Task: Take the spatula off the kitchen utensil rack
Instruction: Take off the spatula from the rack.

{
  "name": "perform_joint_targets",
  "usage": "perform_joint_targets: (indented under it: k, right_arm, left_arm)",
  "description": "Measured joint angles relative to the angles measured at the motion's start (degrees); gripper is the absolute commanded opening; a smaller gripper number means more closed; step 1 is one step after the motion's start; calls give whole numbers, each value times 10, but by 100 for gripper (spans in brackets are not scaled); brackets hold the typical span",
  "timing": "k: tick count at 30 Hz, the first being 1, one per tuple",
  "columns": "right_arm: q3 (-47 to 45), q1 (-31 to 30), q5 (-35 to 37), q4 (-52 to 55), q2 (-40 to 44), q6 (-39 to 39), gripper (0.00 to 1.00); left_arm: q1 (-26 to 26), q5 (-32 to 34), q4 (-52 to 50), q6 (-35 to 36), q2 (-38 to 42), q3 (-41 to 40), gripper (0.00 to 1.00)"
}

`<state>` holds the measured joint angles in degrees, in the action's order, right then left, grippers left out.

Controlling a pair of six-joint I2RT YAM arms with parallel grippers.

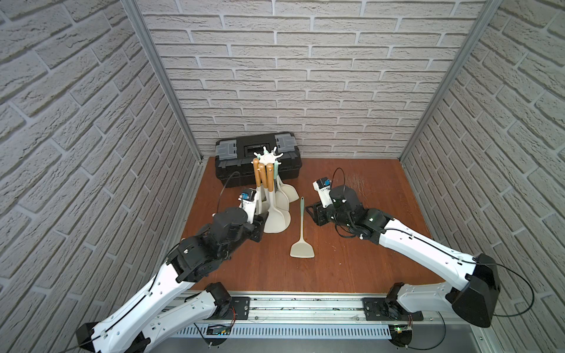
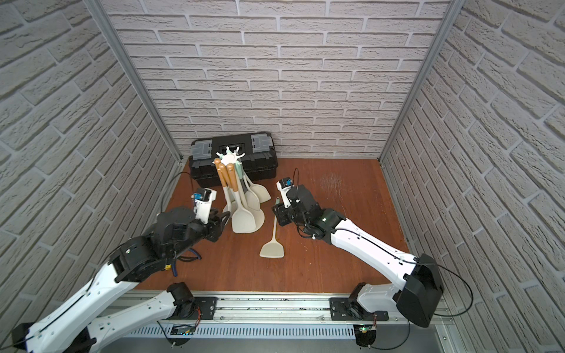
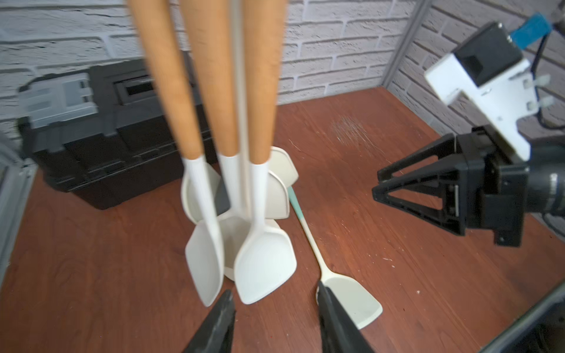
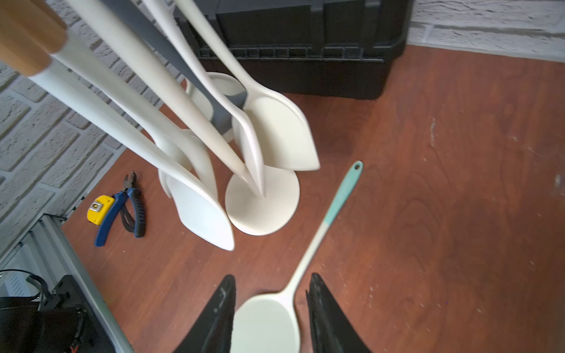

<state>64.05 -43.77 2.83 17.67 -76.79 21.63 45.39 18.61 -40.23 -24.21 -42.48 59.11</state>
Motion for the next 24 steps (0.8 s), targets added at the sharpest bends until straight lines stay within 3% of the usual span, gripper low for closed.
perform_joint_targets:
  k: [5, 8, 11, 16, 24]
  right_arm:
    - [30, -58, 37, -41, -42, 10, 40]
    - [30, -96, 63, -62, -46, 17, 41]
    - [33, -124, 90, -78, -52, 17, 43]
    - [47, -130, 136, -82, -68, 14, 38]
    - [147, -141, 132, -80, -130, -14, 50]
  left_arm:
    - [-168, -35, -82, -16, -19, 27, 57]
    - [-277, -108, -97, -23, -55, 31, 57]
    - [-350, -189, -86, -34, -74, 19, 57]
    - [-381, -295, -37, -46, -83, 8, 57]
    - [-395, -375, 34, -55, -106, -2, 57]
